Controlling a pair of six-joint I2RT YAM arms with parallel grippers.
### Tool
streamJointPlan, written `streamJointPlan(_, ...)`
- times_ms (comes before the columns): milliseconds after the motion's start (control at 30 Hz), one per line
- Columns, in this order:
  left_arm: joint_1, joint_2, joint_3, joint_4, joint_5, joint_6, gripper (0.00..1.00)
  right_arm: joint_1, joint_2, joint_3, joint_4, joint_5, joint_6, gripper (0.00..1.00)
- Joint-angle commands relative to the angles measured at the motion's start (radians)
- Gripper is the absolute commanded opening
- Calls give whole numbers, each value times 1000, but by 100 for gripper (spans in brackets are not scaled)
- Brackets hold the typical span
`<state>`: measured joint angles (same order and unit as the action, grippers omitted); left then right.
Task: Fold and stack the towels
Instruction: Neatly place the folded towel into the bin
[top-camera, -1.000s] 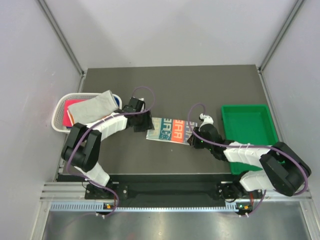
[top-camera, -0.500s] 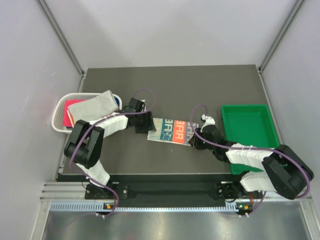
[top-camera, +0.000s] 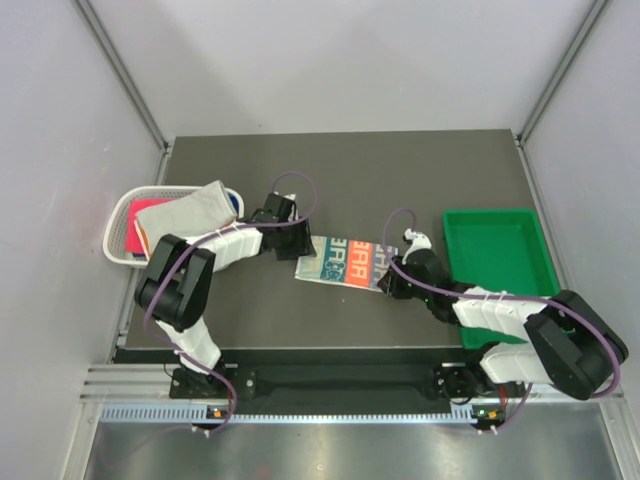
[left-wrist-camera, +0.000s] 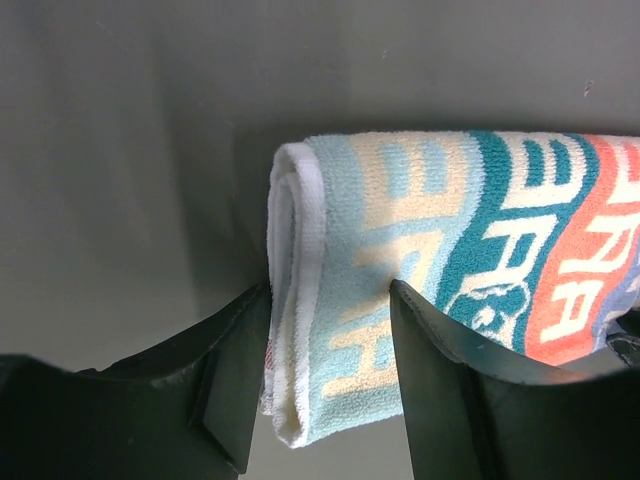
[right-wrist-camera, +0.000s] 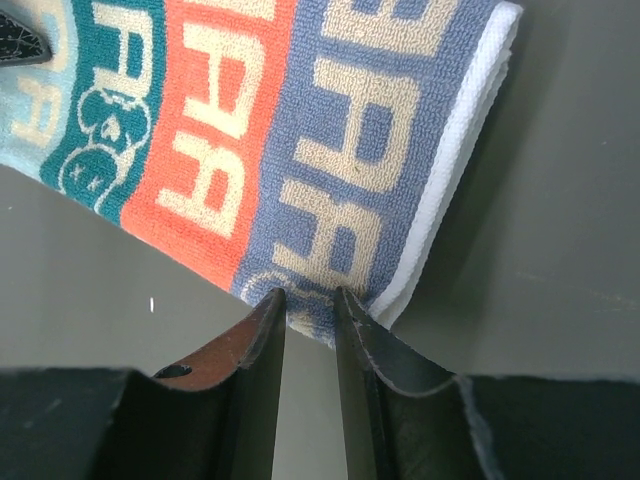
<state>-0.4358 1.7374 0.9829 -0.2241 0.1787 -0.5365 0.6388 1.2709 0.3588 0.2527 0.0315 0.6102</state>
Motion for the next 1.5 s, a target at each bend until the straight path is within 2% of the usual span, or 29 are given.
streamJointPlan(0,-35,94,-58,-84,-99,0,57,-19,-13,-12,-23,-7,-21,27)
streamJointPlan(233,-72,83,-87,-55,-93,-34,50,-22,-15,-8,-20,-27,-23,27)
streamJointPlan(367,-84,83,-87,-50,-90,-45,34,-22,-4,-9,-10,-51,-24,27)
streamJointPlan(400,-86,83,-84,-55,-90,-45,22,-22,-4,-9,-9,-54,-23,28)
streamJointPlan(467,-87,82,-69,-78,-97,-42,11,-22,-1,-6,-4,-67,-21,28)
streamJointPlan(500,-87,79,-60,-90,-107,-39,0,-24,4,9,-12,-73,-21,28)
streamJointPlan(600,-90,45,-3,-161,-220,-13,0,-24,8,71,-56,-96,-33,30)
streamJointPlan(667,-95,25,39,-204,-284,12,0,-25,-4,107,-84,-97,-46,36)
streamJointPlan(767,-119,-8,136,-334,-468,42,0,-30,-15,218,-130,-90,-73,43)
streamJointPlan(1000,-124,-99,313,-515,-712,99,0,-36,33,356,-167,-114,-112,43)
streamJointPlan(1233,-115,-141,494,-653,-857,171,0,-42,79,381,-148,-140,-116,42)
streamJointPlan(1467,-83,-144,657,-731,-929,266,0,-47,94,382,-133,-150,-118,42)
